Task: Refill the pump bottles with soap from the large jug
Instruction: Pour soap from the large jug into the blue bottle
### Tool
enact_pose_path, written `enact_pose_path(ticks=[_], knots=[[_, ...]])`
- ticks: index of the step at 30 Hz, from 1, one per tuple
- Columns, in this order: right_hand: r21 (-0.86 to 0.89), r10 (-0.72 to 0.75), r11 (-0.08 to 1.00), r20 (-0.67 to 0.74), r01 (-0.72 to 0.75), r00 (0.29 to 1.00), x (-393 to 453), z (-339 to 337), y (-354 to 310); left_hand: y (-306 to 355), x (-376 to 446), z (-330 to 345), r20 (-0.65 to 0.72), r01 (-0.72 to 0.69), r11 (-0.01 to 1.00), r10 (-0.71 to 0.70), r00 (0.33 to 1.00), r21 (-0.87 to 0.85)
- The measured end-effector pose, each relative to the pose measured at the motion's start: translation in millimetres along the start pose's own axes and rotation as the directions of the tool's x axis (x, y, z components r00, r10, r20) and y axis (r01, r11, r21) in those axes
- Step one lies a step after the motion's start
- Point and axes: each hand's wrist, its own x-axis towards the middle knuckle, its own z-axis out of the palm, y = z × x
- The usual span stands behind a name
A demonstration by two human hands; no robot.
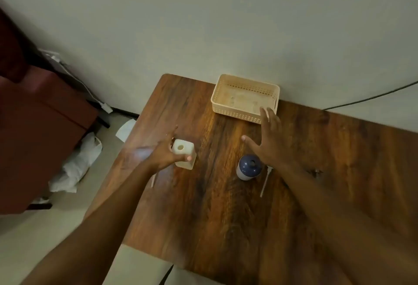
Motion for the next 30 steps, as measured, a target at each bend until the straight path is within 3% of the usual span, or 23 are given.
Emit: enact_pose_path(ticks=[6, 13, 19, 25, 30], knots=[[0.128, 0.067, 0.989, 0.026, -0.070, 0.997, -13, 14, 11, -4, -11, 10, 0.141, -0.053, 0.989, 0.073, 0.987, -0.139], [0.261, 0.188, 0.944, 0.083, -0.203, 0.979, -29, 28, 14, -22, 3, 8, 0.043, -0.009, 0.993, 0.014, 0.999, -0.118], [0.444, 0.315, 0.816, 0.195, -0.370, 0.929, -64, 45, 4, -27, 8, 6, 0.069, -0.029, 0.995, 0.035, 0.997, -0.097], [0.501, 0.386, 0.726, 0.271, -0.471, 0.882, -83, 67, -6, -32, 10, 5, 0.081, -0.038, 0.996, 0.045, 0.996, -0.085], [0.509, 0.436, 0.727, 0.177, -0.461, 0.883, -87, 87, -2, -32, 10, 6, 0.096, -0.026, 0.995, 0.036, 0.995, -0.100]])
